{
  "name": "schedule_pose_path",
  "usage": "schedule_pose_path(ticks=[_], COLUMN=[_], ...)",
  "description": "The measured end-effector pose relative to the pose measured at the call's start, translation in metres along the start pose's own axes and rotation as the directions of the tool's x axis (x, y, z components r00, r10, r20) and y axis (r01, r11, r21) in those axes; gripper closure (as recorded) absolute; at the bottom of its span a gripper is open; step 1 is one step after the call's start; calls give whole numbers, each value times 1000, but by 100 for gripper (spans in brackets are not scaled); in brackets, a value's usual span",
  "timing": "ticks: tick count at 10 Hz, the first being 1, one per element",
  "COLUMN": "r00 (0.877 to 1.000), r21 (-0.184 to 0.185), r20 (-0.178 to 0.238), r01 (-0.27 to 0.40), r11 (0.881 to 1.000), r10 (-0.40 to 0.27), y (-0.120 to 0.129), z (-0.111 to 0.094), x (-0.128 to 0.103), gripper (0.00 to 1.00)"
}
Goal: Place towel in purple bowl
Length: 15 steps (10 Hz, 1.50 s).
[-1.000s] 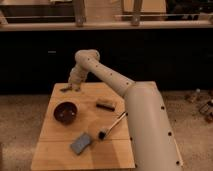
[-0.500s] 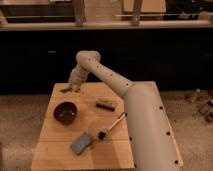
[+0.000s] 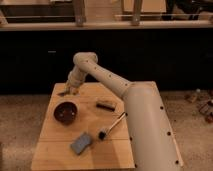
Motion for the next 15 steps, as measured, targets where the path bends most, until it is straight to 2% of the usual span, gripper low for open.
schedule_pose_path(ticks=[3, 4, 6, 7, 9, 11, 13, 14, 15], r00=[998, 996, 985, 976, 963, 948, 937, 929, 915], r21=[-42, -62, -110, -141, -176, -202, -217, -235, -268], r20=[10, 20, 50, 69, 96, 122, 142, 159, 185], r01=[62, 93, 169, 213, 267, 315, 345, 365, 399], r11=[997, 994, 979, 967, 947, 927, 913, 901, 877], r10=[-61, -92, -165, -205, -253, -296, -321, -334, -359], y=[13, 18, 25, 28, 33, 39, 46, 51, 56], z=[7, 9, 17, 22, 28, 33, 34, 34, 38], x=[-17, -21, -33, -41, -49, -55, -57, -56, -60], gripper=[97, 97, 97, 97, 97, 97, 97, 94, 83])
